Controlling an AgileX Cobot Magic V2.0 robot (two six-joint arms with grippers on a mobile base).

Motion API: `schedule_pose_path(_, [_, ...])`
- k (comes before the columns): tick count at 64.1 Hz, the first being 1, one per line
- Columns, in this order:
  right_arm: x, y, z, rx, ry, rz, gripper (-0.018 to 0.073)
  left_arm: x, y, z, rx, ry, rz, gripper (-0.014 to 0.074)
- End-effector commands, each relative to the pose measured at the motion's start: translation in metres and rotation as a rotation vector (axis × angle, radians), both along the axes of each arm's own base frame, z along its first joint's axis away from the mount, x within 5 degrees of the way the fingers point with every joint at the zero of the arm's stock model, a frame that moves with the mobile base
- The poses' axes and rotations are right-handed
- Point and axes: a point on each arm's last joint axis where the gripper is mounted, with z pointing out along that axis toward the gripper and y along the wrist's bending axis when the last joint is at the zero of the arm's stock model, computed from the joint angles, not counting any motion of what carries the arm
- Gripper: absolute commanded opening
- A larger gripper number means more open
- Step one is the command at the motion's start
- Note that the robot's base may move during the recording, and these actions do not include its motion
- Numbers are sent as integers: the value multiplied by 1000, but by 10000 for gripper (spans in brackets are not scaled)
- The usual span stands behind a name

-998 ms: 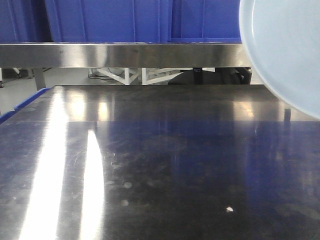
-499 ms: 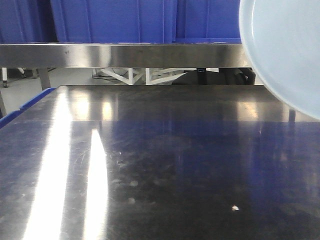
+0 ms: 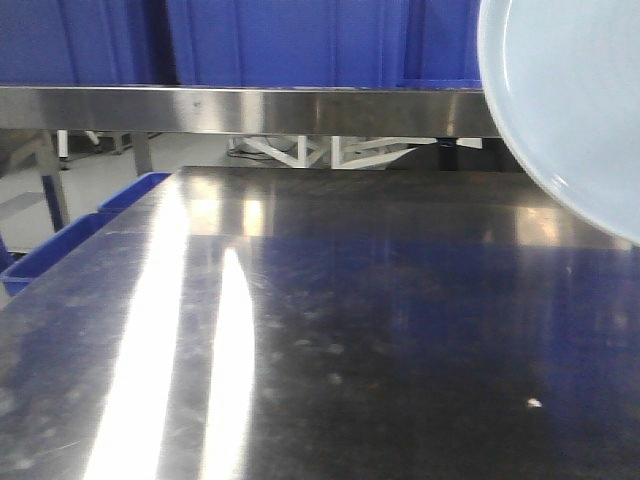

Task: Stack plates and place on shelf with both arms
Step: 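Hold the plate stack in the right gripper while the base turns away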

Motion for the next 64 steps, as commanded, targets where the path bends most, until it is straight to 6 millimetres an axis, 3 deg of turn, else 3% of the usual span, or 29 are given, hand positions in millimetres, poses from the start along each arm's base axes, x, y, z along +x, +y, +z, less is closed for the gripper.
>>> schedule_pose_path(1, [-1,-2,19,16,-126,-18,41,0,2,17,-23,-97,20,81])
schedule_pose_path(64, [-1,-2,19,16,-126,-18,41,0,2,17,-23,-97,20,81])
